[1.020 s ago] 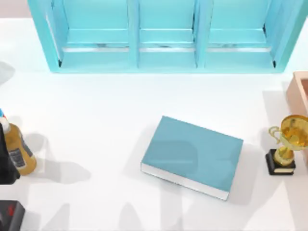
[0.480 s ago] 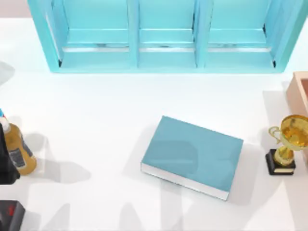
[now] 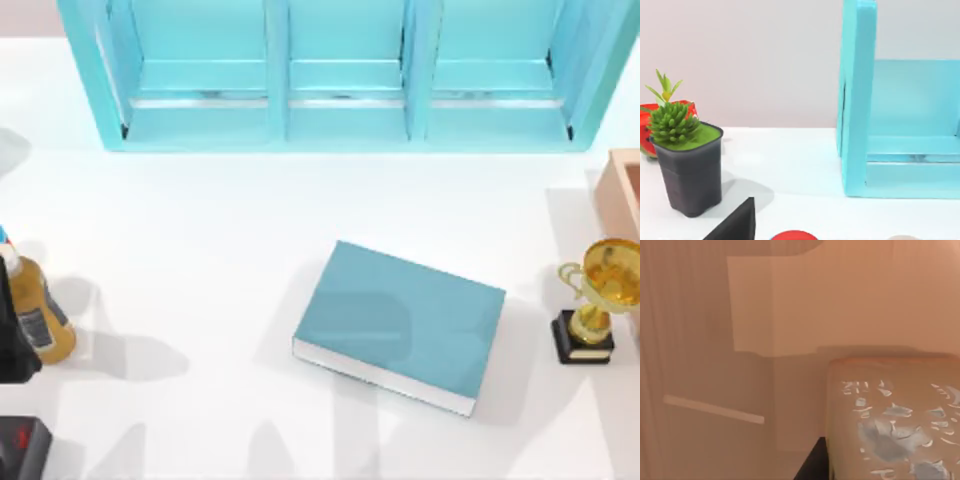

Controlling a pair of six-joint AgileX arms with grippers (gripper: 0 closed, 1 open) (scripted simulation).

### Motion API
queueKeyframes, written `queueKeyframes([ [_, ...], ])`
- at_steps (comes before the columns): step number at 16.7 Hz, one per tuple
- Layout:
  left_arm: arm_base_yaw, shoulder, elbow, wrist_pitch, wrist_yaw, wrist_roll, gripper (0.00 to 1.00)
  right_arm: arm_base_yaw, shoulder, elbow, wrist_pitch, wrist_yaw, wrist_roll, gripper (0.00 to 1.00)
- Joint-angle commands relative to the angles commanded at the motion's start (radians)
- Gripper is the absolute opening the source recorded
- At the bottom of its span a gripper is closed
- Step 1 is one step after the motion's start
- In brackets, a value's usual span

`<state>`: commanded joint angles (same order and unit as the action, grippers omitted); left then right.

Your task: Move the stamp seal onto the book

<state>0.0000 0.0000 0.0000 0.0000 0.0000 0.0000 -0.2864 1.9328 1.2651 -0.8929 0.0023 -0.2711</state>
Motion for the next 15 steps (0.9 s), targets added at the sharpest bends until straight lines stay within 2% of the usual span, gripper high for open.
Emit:
queueKeyframes([
  [3, 0.0, 0.0, 0.0, 0.0, 0.0, 0.0, 1.0, 0.002, 0.005, 0.037, -0.022, -0.009, 0.037, 0.0],
  [7, 0.0, 0.0, 0.0, 0.0, 0.0, 0.0, 1.0, 0.04, 0.013, 0.204, -0.12, -0.034, 0.204, 0.0],
  [11, 0.0, 0.0, 0.0, 0.0, 0.0, 0.0, 1.0, 0.175, -0.015, 0.377, -0.3, -0.038, 0.374, 0.0],
  [15, 0.0, 0.0, 0.0, 0.0, 0.0, 0.0, 1.0, 0.354, -0.078, 0.447, -0.494, -0.014, 0.426, 0.0],
])
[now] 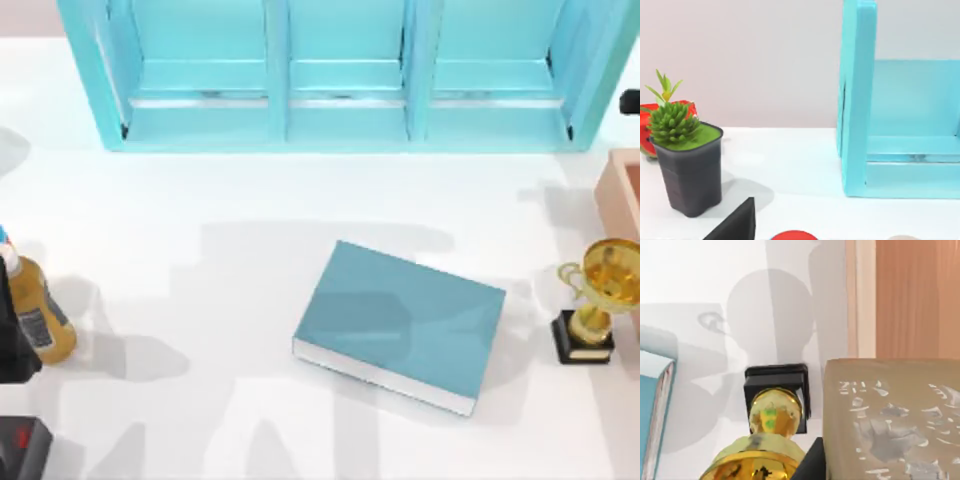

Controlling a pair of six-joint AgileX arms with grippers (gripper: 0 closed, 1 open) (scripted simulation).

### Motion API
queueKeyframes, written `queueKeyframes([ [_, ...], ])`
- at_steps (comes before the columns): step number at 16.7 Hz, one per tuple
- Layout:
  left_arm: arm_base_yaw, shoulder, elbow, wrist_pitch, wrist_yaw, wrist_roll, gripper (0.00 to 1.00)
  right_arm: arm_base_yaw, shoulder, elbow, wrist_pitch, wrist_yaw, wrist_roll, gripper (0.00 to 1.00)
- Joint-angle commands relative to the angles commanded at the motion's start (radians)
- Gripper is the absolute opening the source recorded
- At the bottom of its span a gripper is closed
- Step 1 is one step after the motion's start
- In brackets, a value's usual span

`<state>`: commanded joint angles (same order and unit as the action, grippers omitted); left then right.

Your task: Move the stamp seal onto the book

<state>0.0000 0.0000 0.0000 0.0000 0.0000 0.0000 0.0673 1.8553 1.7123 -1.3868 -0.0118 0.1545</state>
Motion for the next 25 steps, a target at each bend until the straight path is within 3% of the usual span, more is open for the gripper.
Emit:
queueKeyframes([
  [3, 0.0, 0.0, 0.0, 0.0, 0.0, 0.0, 1.0, 0.074, -0.032, 0.012, -0.075, 0.017, 0.004, 0.0],
  [10, 0.0, 0.0, 0.0, 0.0, 0.0, 0.0, 1.0, 0.107, -0.027, 0.032, -0.047, 0.023, 0.037, 0.0],
  [20, 0.0, 0.0, 0.0, 0.0, 0.0, 0.0, 1.0, 0.543, 0.139, 0.063, 0.155, 0.035, 0.486, 0.0],
  [25, 0.0, 0.0, 0.0, 0.0, 0.0, 0.0, 1.0, 0.608, 0.226, 0.022, 0.166, 0.015, 0.543, 0.0],
])
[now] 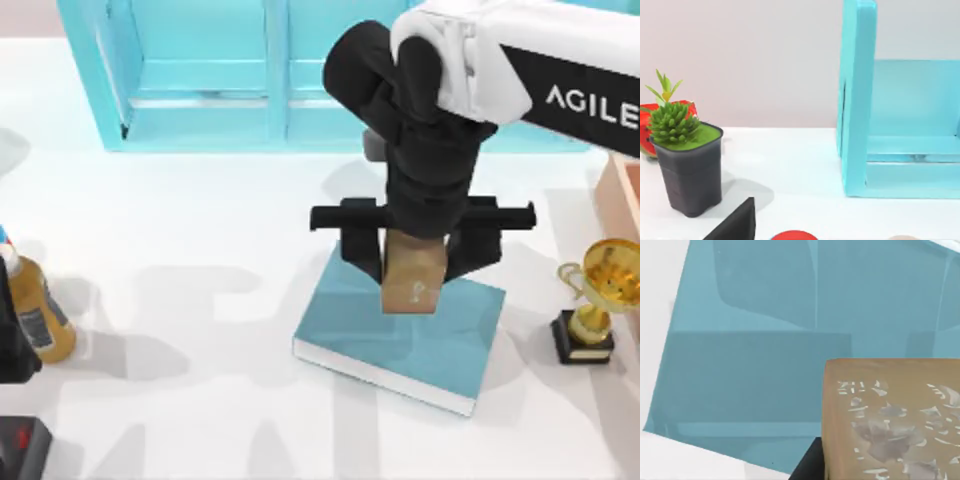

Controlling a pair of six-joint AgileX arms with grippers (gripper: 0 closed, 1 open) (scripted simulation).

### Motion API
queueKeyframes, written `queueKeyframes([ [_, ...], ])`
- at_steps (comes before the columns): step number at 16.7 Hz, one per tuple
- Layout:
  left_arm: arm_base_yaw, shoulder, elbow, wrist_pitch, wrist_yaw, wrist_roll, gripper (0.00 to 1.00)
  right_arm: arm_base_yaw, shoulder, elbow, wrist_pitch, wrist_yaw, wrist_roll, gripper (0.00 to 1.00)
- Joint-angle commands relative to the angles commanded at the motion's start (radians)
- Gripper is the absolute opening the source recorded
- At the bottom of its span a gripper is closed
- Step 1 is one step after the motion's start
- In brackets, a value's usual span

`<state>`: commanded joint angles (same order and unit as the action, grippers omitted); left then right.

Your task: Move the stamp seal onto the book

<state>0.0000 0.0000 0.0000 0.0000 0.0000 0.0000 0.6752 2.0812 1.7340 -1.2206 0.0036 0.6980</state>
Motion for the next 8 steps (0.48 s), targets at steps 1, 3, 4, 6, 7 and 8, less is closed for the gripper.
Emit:
queueKeyframes([
  [1, 0.0, 0.0, 0.0, 0.0, 0.0, 0.0, 1.0, 0.0, 0.0, 0.0, 0.0, 0.0, 0.0, 0.0],
  [3, 0.0, 0.0, 0.0, 0.0, 0.0, 0.0, 1.0, -0.004, -0.002, 0.001, -0.001, 0.0, 0.001, 0.0],
  [4, 0.0, 0.0, 0.0, 0.0, 0.0, 0.0, 1.0, -0.004, -0.002, 0.003, -0.003, 0.0, 0.001, 0.0],
  [6, 0.0, 0.0, 0.0, 0.0, 0.0, 0.0, 1.0, -0.002, -0.002, 0.011, -0.013, 0.0, 0.0, 0.0],
  [7, 0.0, 0.0, 0.0, 0.0, 0.0, 0.0, 1.0, 0.0, -0.002, 0.015, -0.017, 0.0, 0.0, 0.0],
  [8, 0.0, 0.0, 0.0, 0.0, 0.0, 0.0, 1.0, 0.0, -0.002, 0.017, -0.019, 0.0, 0.0, 0.0],
])
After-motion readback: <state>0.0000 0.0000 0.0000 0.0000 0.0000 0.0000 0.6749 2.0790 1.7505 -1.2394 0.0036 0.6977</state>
